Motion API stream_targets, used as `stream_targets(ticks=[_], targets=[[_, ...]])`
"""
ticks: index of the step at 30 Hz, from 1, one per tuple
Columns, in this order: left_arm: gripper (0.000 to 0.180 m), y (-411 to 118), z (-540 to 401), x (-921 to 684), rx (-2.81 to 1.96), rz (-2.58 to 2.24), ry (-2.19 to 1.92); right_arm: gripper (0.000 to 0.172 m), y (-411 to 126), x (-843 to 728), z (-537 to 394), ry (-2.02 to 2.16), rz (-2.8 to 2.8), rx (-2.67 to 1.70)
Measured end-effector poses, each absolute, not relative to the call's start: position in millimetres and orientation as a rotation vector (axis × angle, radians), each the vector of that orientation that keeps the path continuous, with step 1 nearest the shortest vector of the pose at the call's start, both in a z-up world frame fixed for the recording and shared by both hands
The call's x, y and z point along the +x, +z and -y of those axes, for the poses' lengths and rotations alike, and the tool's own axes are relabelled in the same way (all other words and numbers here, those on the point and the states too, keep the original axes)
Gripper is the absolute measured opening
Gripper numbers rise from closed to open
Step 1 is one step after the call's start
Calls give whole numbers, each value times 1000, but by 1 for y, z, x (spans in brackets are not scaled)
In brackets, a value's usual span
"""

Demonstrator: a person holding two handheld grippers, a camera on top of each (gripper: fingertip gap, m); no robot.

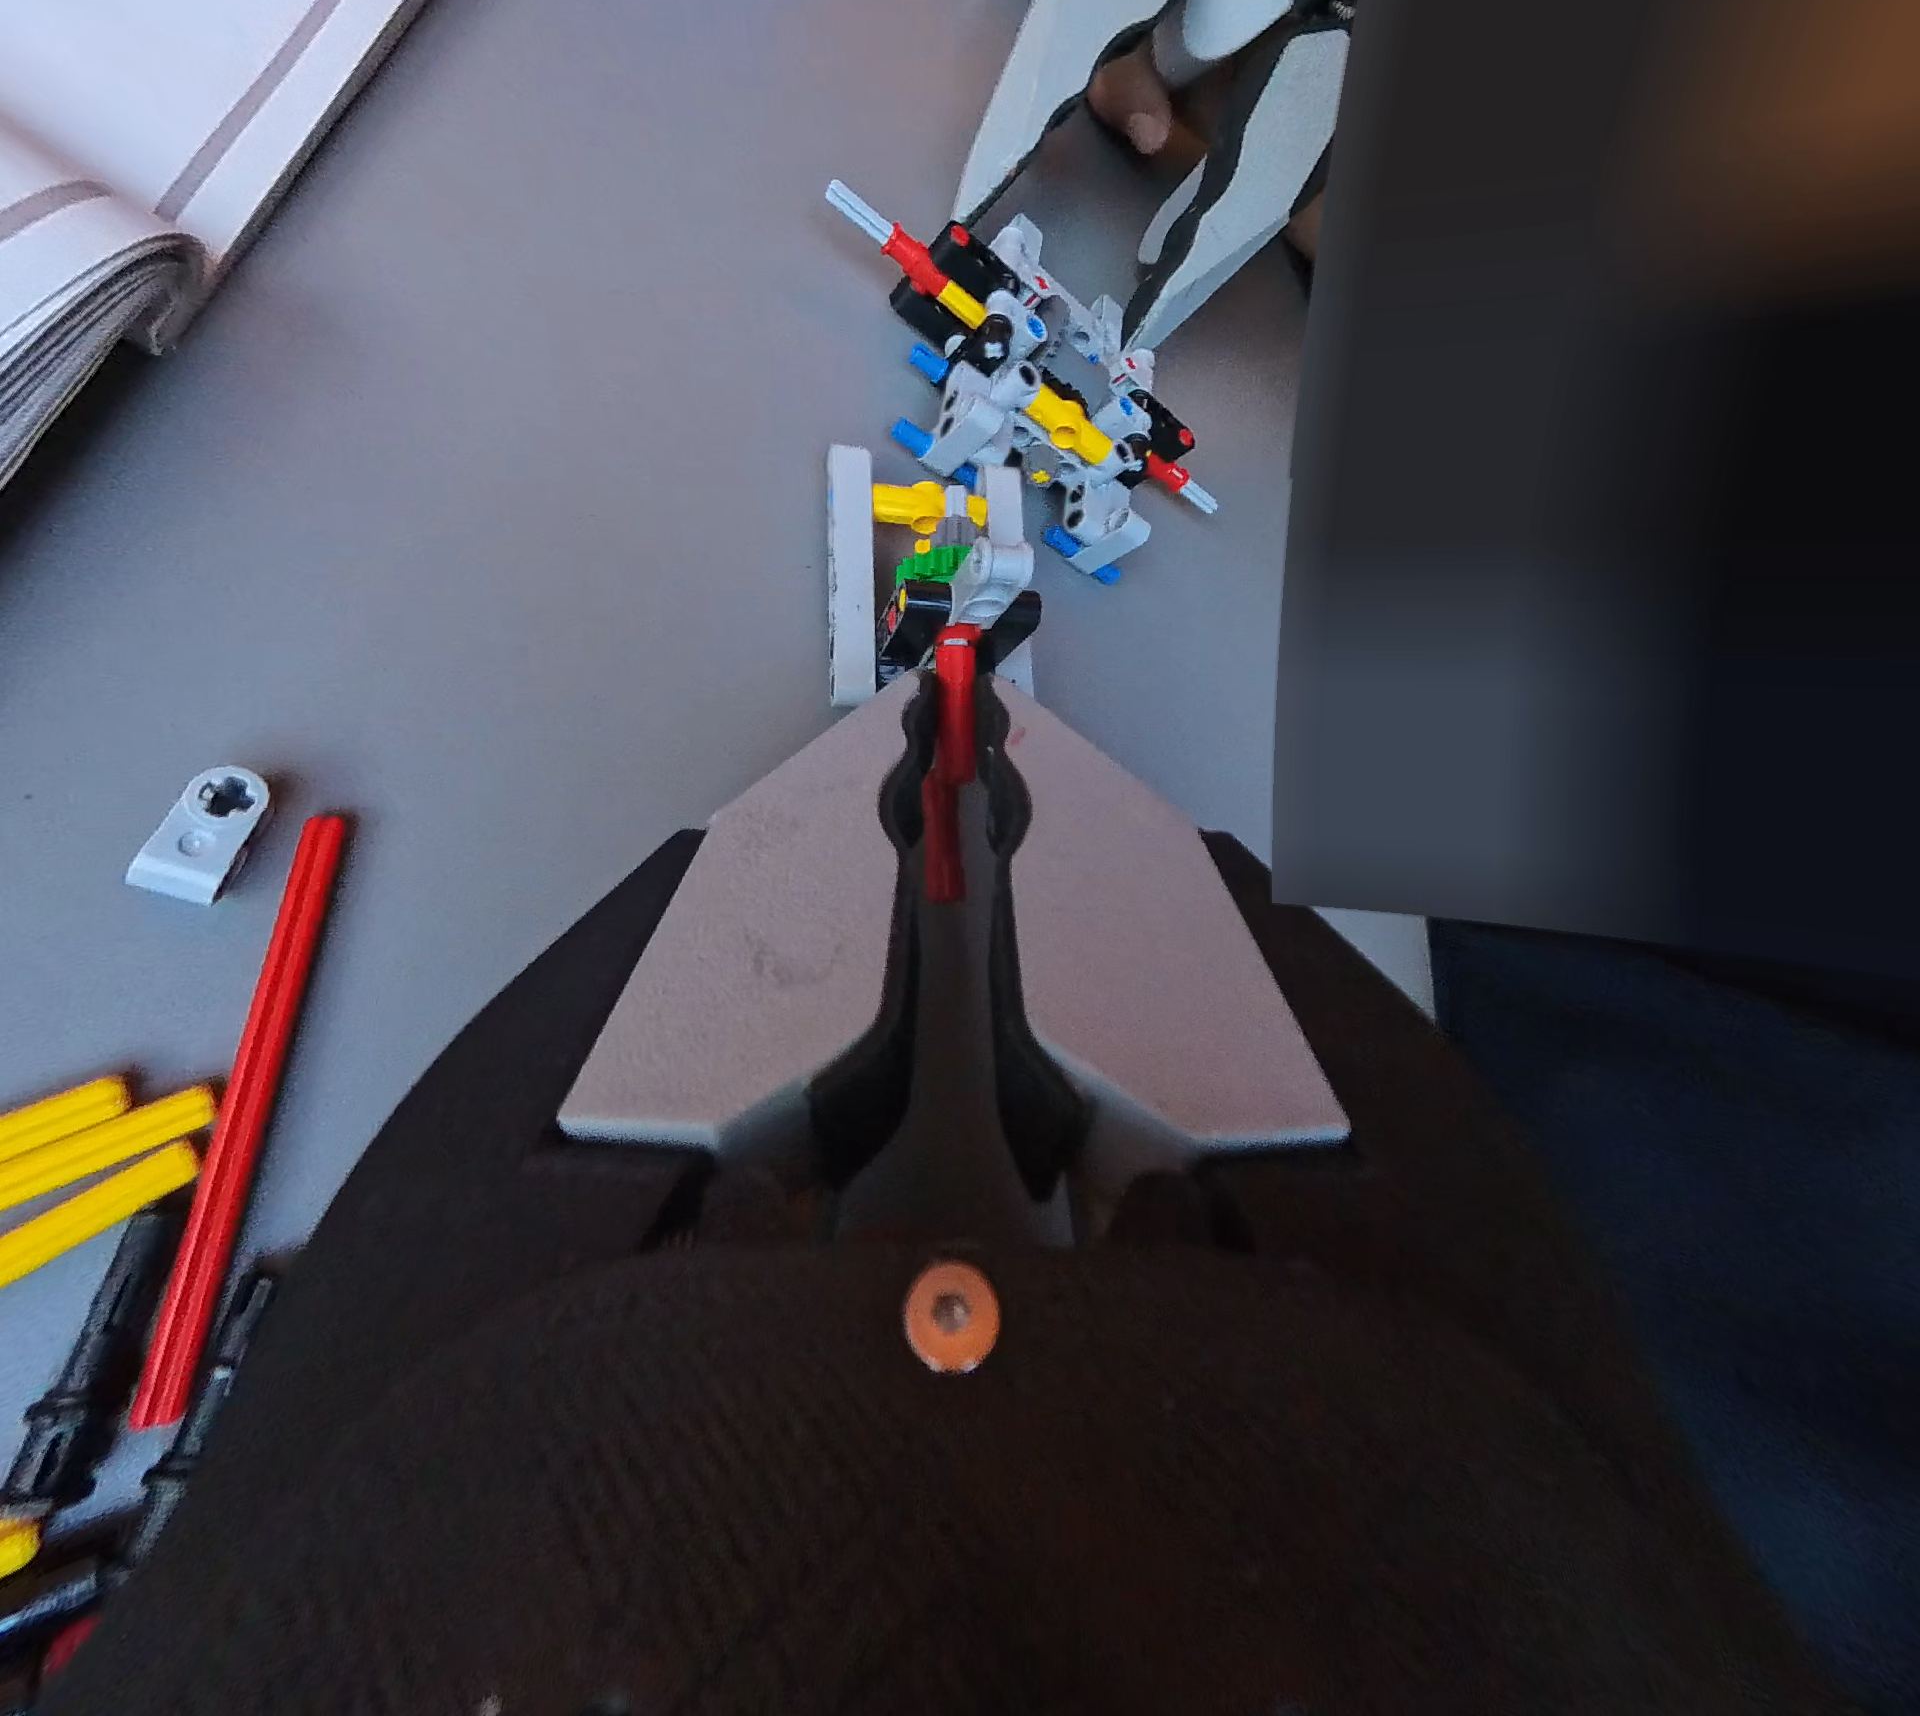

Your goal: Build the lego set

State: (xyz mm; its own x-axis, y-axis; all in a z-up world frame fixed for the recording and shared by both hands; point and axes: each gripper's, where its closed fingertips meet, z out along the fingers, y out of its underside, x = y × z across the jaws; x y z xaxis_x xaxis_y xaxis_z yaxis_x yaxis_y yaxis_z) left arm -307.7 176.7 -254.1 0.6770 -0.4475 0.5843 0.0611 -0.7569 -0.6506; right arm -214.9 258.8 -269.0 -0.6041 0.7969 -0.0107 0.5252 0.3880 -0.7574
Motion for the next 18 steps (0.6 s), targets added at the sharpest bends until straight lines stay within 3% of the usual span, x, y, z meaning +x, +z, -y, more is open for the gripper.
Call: stream_targets(ticks=[18], targets=[[3, -257, -176, -300, -2244, -397, -841, 48, -255, -225, -262, 1112, 2180, -1166]])
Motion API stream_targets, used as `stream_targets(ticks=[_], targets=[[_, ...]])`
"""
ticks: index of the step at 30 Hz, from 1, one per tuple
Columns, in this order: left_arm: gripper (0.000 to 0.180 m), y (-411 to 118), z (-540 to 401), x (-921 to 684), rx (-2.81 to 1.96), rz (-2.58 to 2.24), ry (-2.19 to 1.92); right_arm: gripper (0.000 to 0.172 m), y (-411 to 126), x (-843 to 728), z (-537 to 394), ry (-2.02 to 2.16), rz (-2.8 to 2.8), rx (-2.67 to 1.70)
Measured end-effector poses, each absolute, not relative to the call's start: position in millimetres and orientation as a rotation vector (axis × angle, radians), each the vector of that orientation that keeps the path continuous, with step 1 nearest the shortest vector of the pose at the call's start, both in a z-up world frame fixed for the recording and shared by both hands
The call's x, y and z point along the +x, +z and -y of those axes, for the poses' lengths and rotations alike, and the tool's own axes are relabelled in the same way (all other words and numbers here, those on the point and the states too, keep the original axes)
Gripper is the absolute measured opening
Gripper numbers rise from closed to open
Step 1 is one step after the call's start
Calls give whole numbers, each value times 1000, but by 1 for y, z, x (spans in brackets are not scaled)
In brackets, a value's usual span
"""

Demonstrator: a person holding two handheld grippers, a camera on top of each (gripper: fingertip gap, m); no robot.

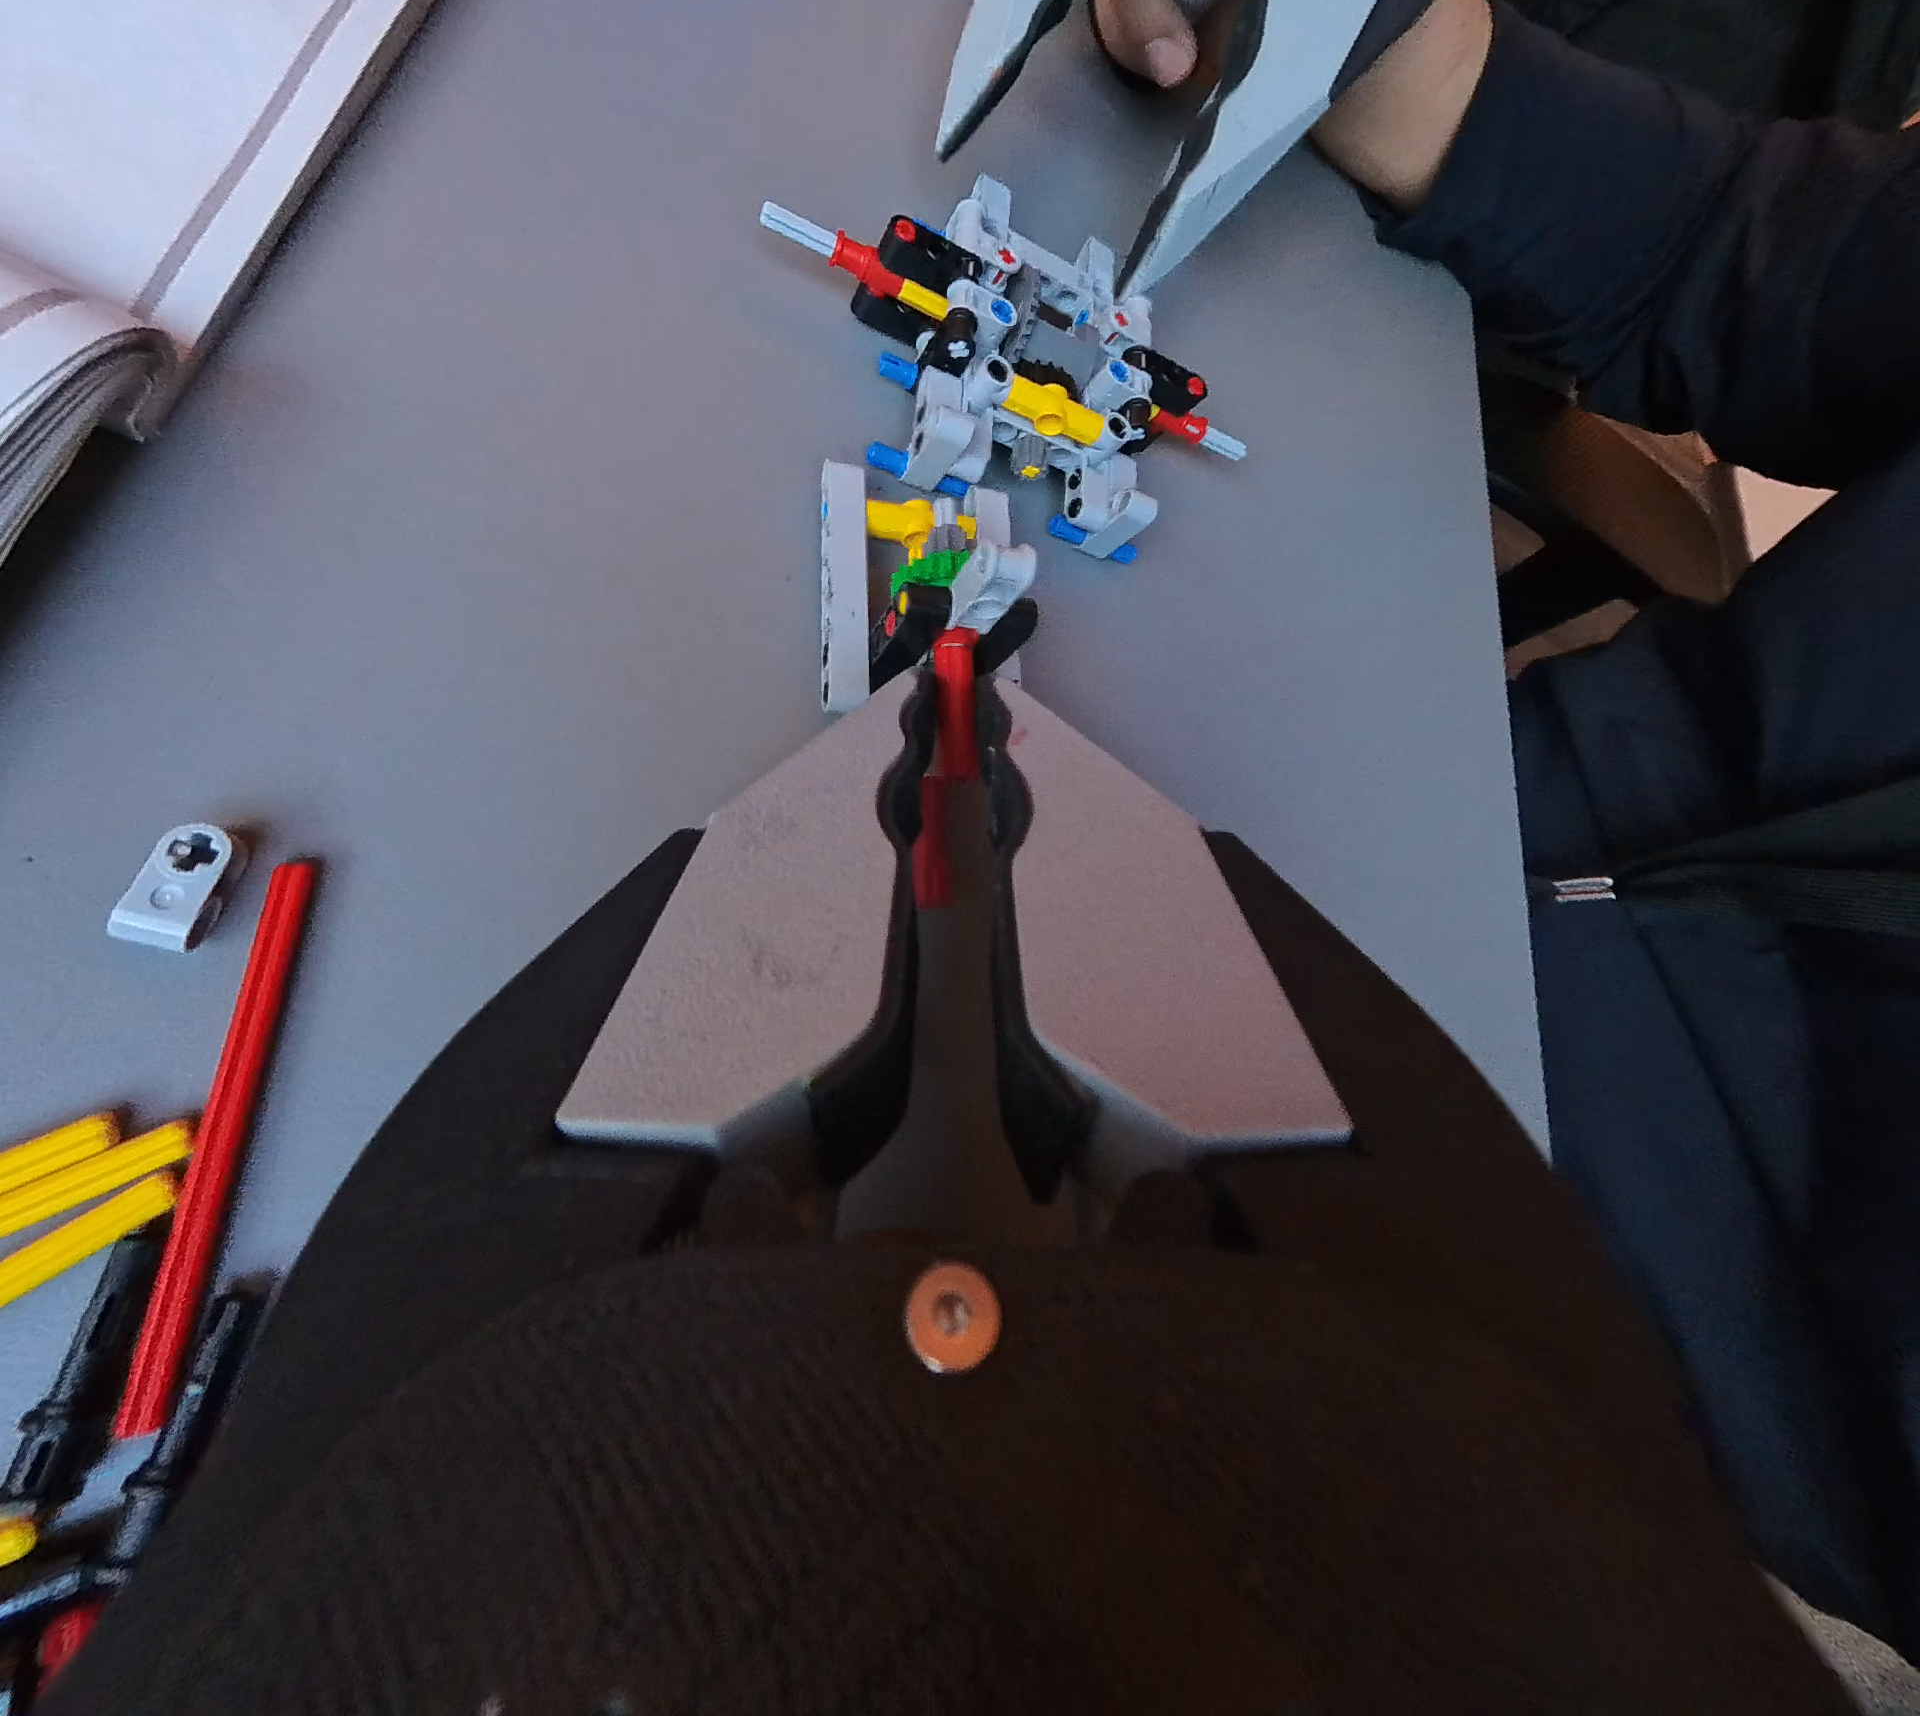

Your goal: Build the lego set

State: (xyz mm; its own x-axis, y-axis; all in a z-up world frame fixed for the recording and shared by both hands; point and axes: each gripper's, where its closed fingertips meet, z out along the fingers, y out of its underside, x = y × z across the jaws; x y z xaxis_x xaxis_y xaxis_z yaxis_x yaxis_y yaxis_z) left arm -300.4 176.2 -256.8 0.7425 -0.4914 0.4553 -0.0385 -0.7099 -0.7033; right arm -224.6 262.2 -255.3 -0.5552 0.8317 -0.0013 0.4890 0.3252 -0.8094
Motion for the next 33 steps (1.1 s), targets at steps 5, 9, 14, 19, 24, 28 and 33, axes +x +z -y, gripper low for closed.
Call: stream_targets(ticks=[5, 9, 14, 19, 24, 28, 33], targets=[[5, -253, -178, -301, -2221, -397, -822, 41, -249, -227, -268, 1131, 2126, -1172], [11, -250, -179, -303, -2207, -382, -814, 40, -248, -228, -271, 1144, 2113, -1181], [15, -237, -179, -304, -2165, -355, -815, 33, -243, -233, -280, 1187, 2066, -1195], [15, -235, -184, -311, -2149, -359, -720, 32, -218, -242, -283, 1403, 1936, -1196], [16, -246, -184, -307, -2182, -344, -770, 35, -202, -252, -279, 1479, 1879, -1131], [17, -248, -184, -311, -2194, -361, -727, 38, -196, -251, -267, 1544, 1896, -1083], [17, -247, -186, -315, -2176, -360, -713, 42, -187, -249, -261, 1642, 1879, -1046]])
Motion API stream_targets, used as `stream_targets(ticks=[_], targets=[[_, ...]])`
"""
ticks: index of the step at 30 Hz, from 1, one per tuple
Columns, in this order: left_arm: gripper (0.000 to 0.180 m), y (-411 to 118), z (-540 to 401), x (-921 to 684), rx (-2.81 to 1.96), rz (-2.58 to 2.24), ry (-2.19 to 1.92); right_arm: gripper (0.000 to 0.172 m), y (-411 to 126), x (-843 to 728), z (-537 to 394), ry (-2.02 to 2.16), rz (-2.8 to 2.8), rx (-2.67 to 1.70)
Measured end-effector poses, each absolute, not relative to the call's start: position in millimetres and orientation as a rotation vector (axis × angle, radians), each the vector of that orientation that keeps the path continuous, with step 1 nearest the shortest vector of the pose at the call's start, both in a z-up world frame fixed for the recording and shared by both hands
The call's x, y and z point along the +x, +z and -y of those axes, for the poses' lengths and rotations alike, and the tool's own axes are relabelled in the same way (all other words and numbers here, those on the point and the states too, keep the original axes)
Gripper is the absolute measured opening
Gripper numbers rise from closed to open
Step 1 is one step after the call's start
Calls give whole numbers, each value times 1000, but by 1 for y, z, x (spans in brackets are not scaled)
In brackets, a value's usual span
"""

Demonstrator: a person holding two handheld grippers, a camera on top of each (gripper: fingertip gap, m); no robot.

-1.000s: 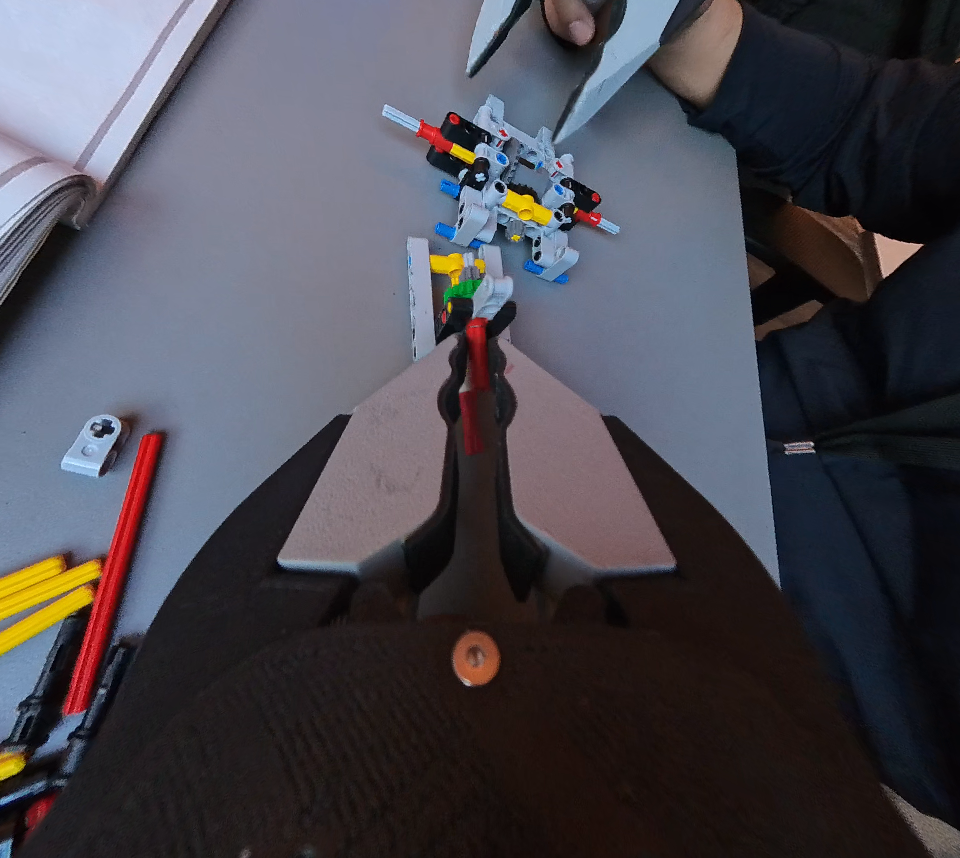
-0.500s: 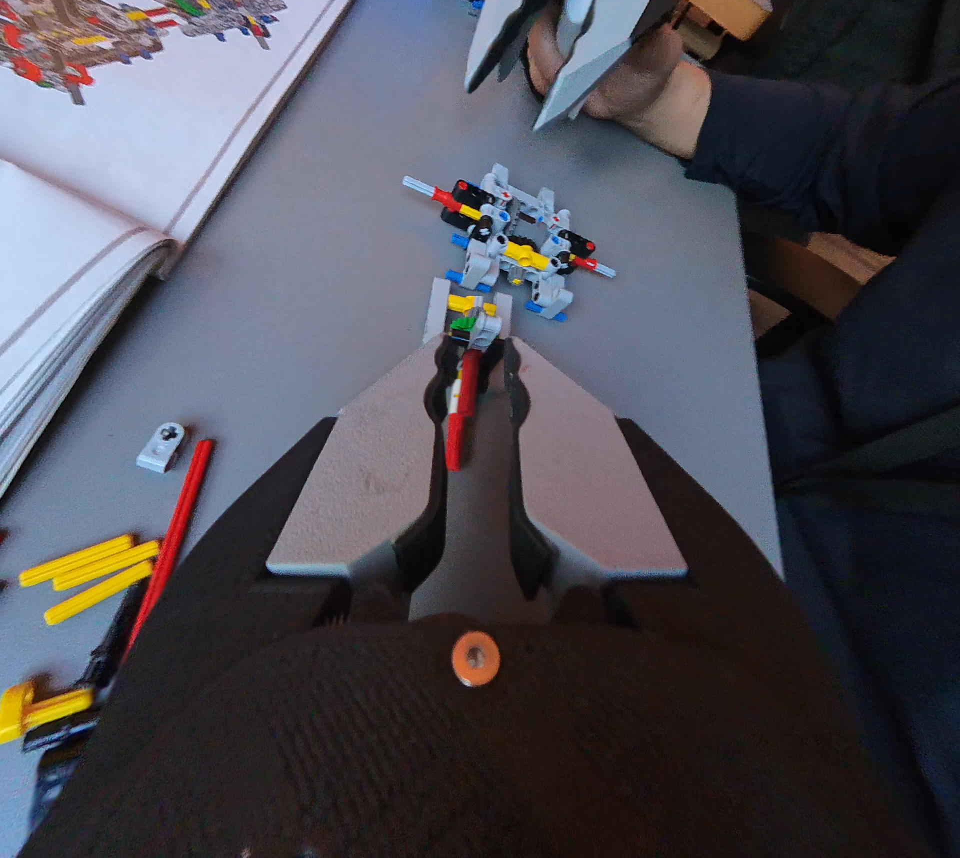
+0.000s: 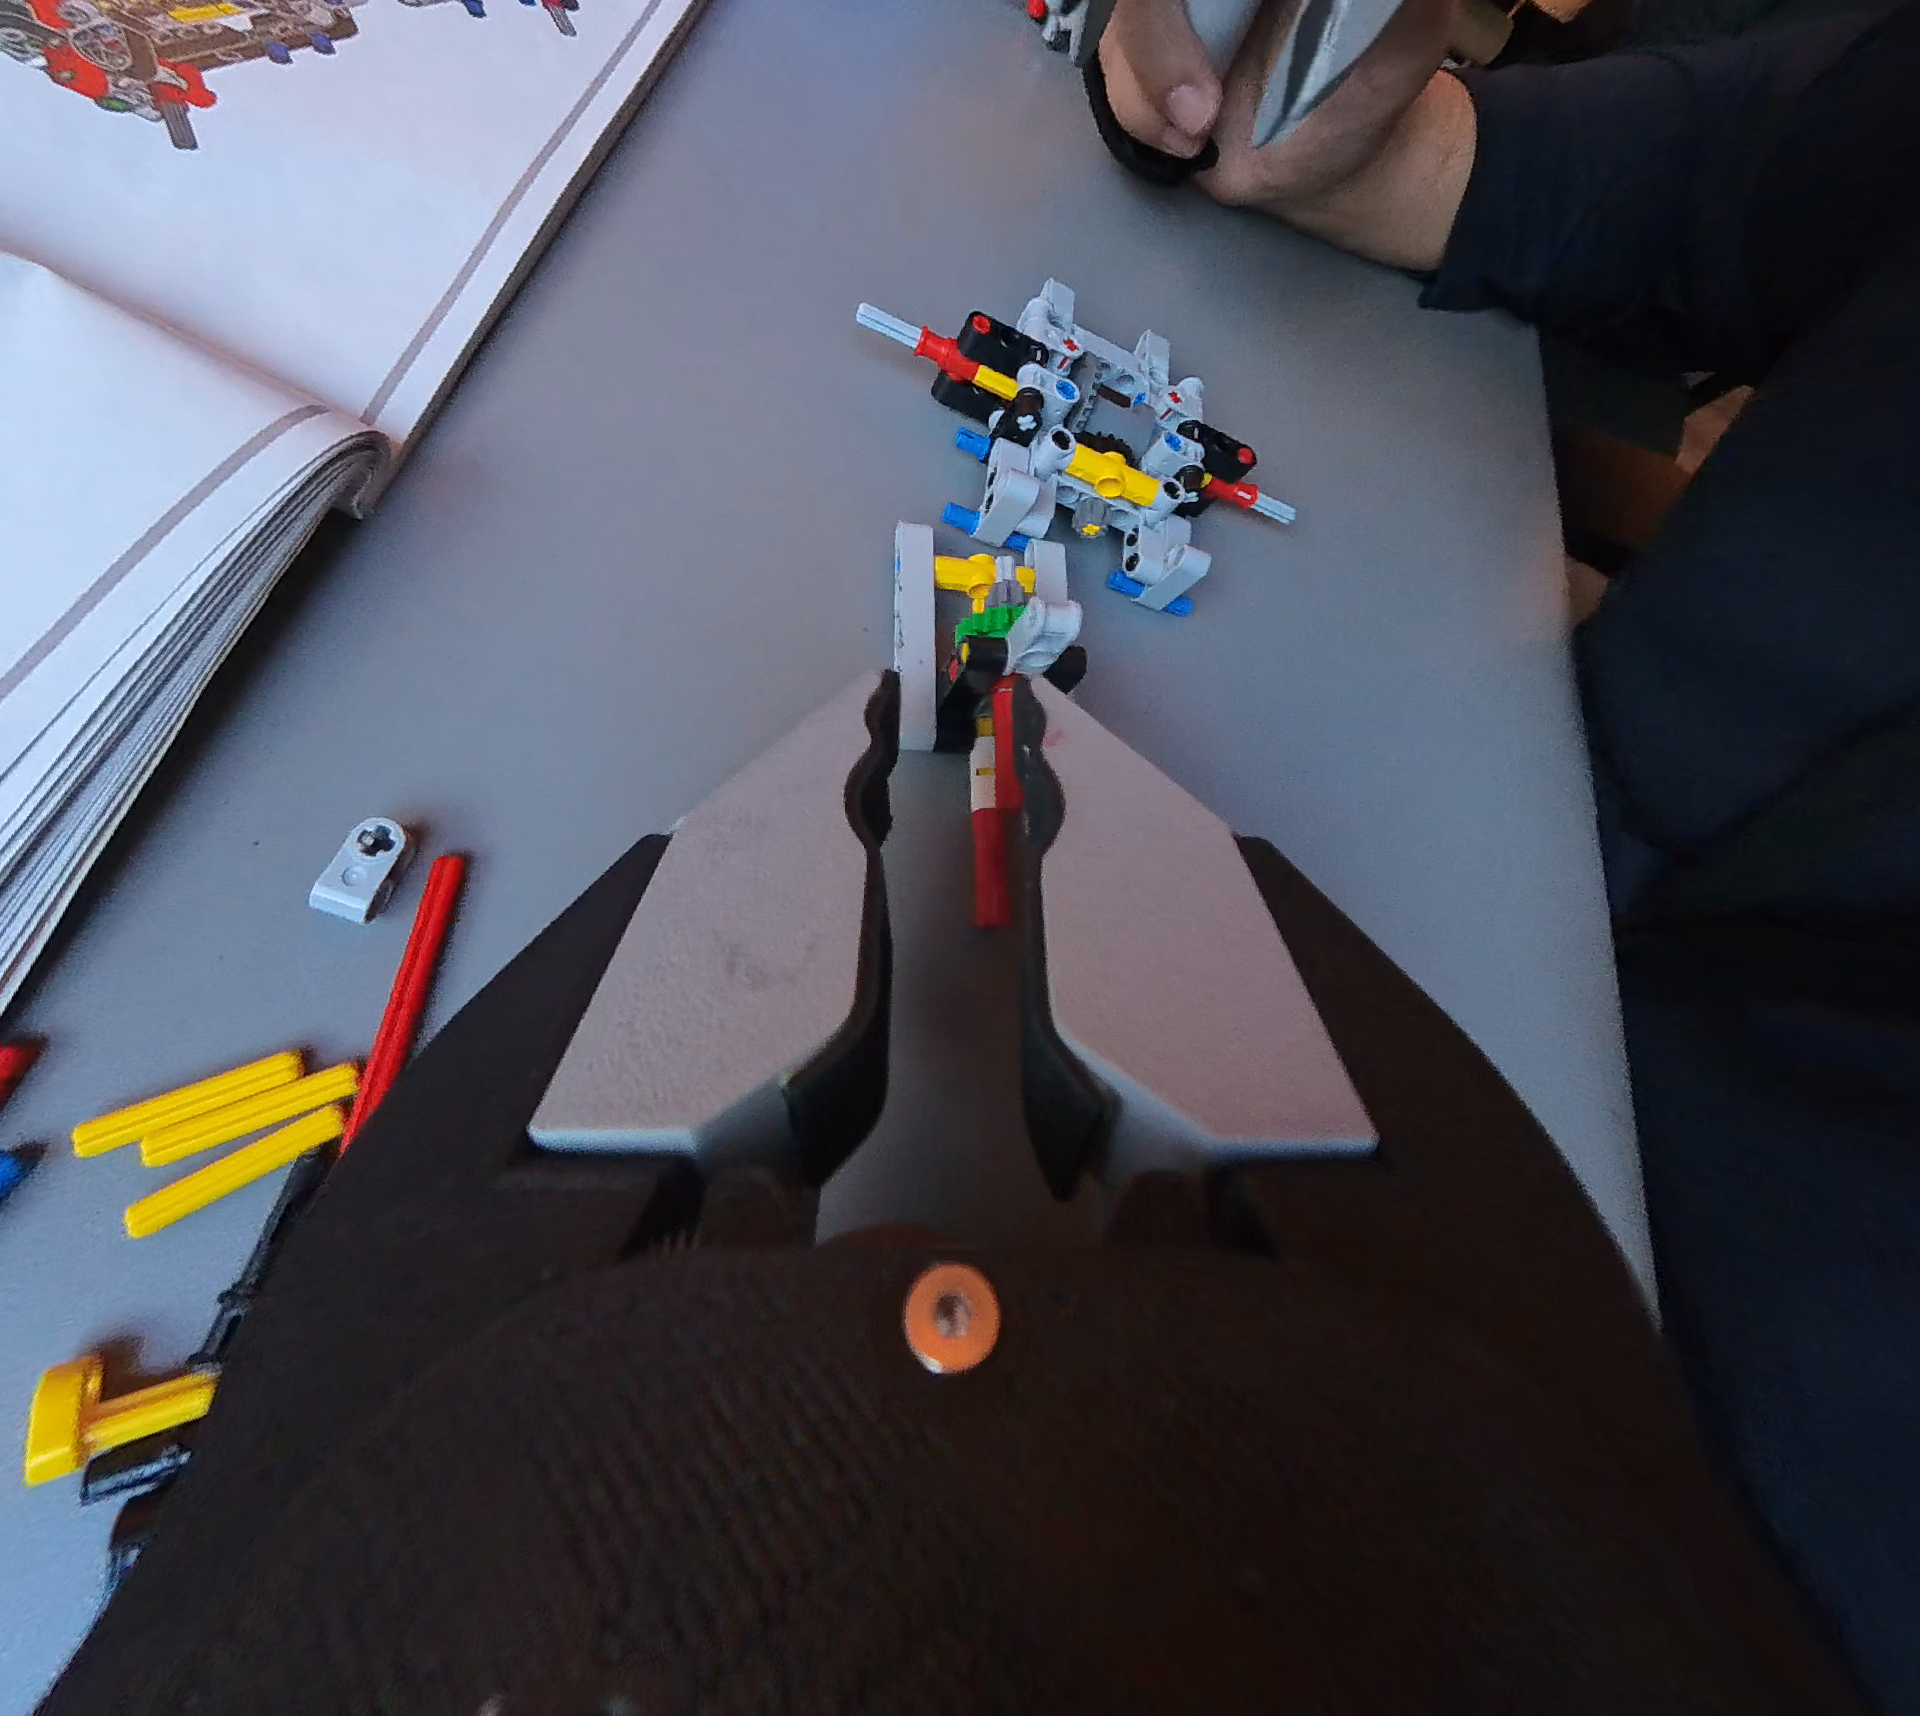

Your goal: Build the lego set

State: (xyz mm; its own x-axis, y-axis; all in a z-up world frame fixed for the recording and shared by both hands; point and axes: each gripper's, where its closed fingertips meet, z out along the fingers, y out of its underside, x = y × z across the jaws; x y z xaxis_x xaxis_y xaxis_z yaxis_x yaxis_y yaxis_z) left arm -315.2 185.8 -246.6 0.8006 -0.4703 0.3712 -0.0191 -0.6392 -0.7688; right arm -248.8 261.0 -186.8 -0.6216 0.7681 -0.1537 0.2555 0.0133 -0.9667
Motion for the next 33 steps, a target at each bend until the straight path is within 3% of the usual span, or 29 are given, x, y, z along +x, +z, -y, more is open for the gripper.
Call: stream_targets(ticks=[17, 33], targets=[[21, -239, -186, -318, -2127, -297, -873, 27, -203, -250, -263, 1529, 1950, -1074], [20, -243, -185, -316, -2154, -316, -837, 23, -202, -249, -262, 1541, 1952, -1075]])
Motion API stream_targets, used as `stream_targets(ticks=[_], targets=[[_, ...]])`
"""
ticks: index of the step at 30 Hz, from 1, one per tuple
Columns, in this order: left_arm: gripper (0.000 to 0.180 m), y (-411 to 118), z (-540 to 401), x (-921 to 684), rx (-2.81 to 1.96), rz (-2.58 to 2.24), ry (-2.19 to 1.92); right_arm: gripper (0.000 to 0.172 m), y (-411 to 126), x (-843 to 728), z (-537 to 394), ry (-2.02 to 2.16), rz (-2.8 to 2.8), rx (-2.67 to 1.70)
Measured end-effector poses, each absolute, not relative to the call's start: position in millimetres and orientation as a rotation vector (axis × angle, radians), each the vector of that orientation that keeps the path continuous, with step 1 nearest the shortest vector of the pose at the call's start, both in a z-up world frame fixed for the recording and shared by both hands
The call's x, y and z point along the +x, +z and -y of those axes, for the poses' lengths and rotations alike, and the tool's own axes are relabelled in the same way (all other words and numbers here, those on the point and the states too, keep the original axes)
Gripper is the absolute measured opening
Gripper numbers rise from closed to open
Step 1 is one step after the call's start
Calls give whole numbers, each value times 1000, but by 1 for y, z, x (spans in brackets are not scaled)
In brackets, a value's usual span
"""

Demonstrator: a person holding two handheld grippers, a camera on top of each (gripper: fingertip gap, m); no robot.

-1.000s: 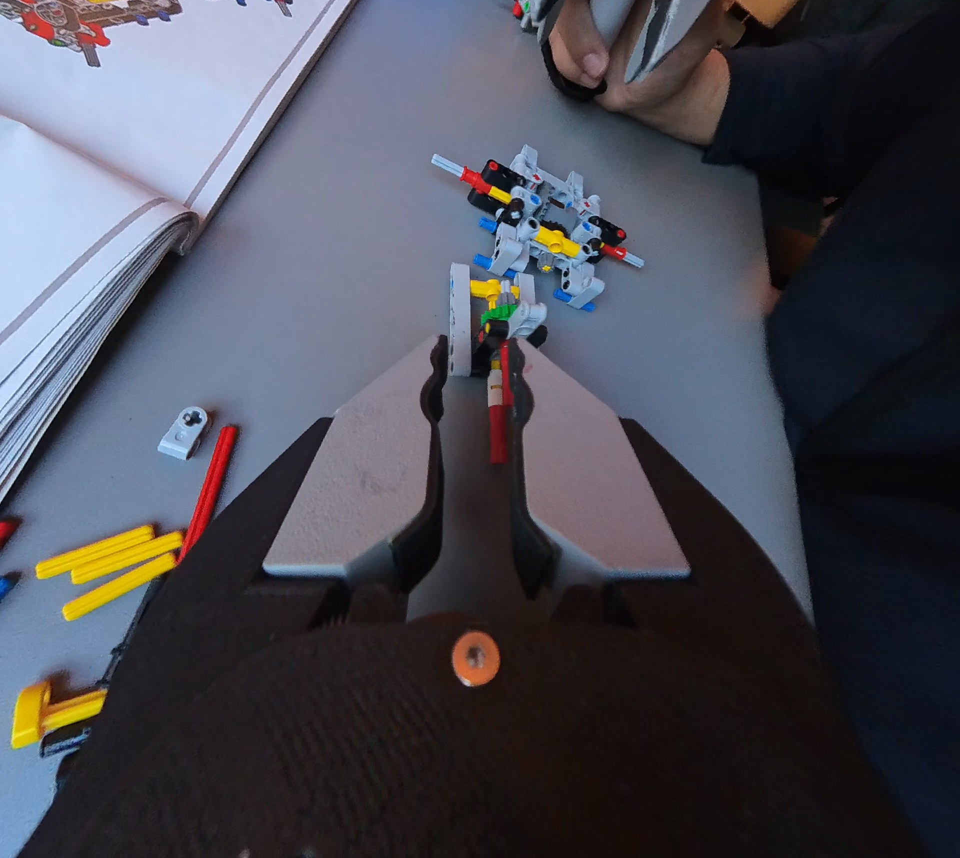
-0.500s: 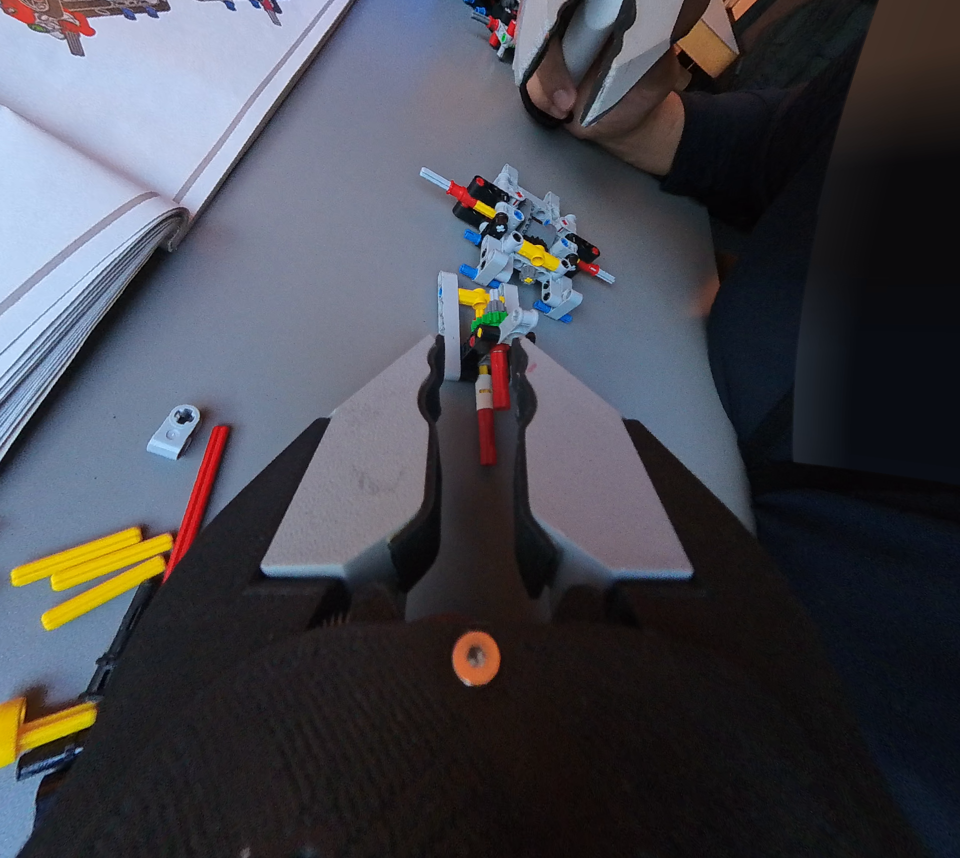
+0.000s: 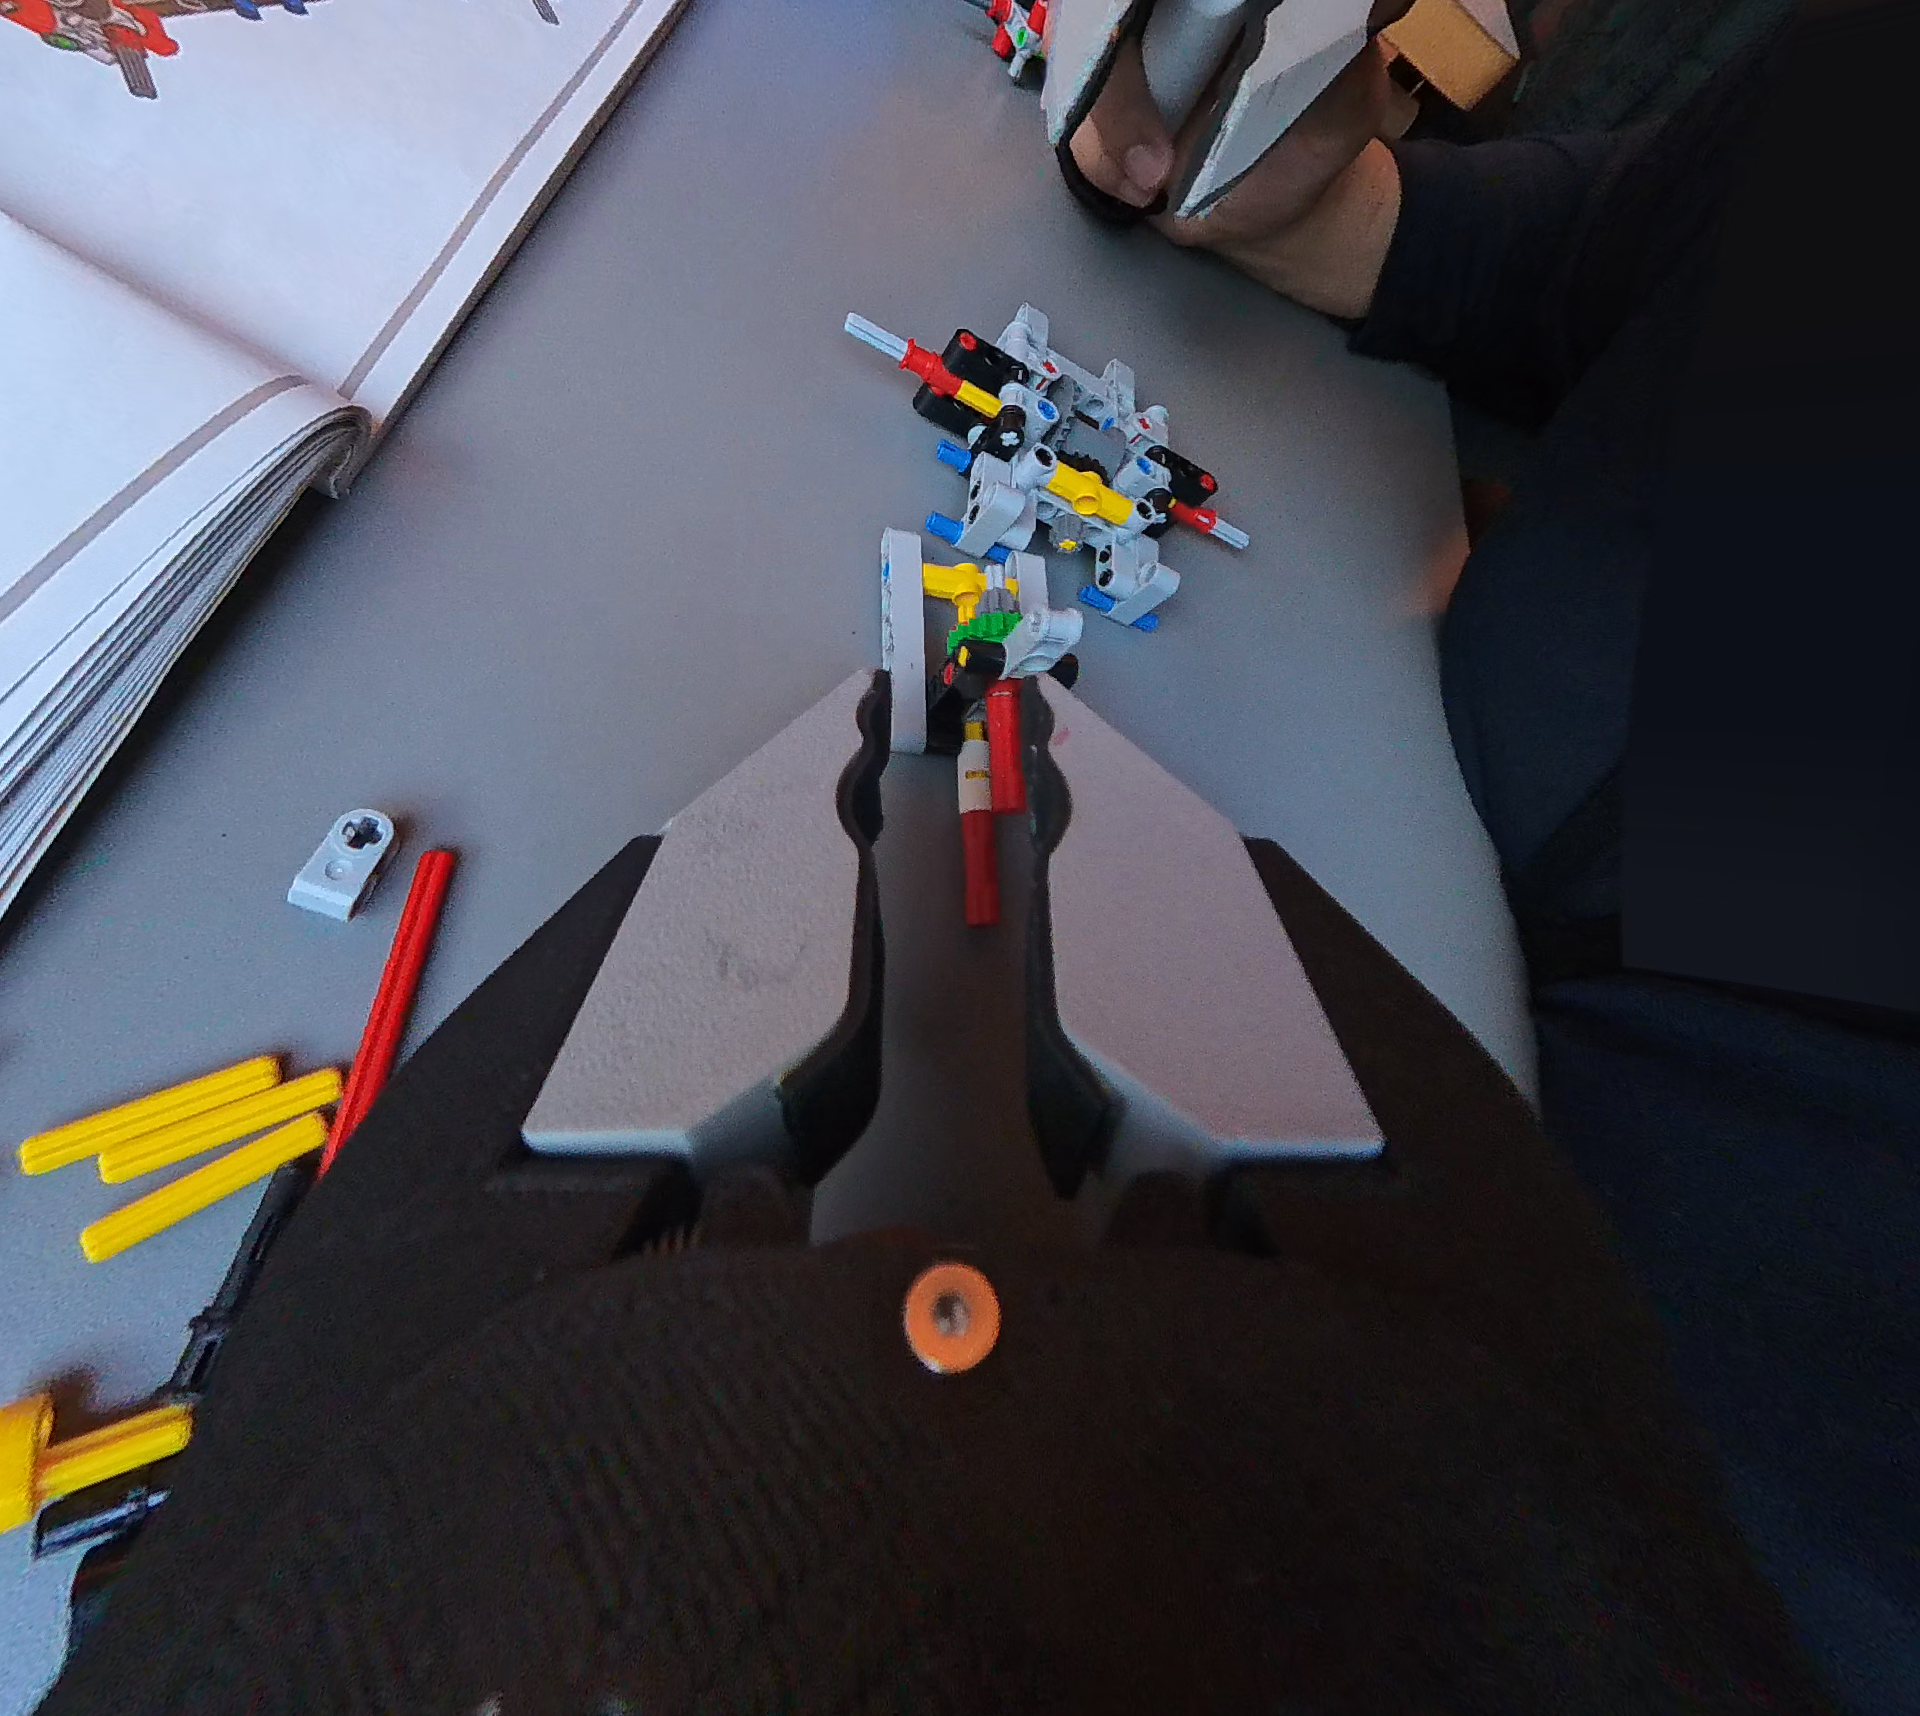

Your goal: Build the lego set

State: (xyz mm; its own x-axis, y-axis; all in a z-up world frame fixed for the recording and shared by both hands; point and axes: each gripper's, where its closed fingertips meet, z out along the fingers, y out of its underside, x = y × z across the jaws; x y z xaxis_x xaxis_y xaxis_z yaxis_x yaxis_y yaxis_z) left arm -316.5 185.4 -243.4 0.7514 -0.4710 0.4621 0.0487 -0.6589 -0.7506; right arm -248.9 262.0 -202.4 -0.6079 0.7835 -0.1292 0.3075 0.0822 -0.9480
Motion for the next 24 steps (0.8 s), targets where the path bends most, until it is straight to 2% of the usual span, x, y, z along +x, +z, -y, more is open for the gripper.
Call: stream_targets(ticks=[15, 18, 24], targets=[[20, -246, -185, -316, -2168, -321, -818, 22, -203, -249, -262, 1549, 1952, -1080], [20, -249, -184, -313, -2191, -350, -780, 27, -210, -249, -260, 1529, 1995, -1098], [19, -253, -180, -301, -2208, -439, -718, 28, -226, -247, -252, 1395, 2090, -1084]])
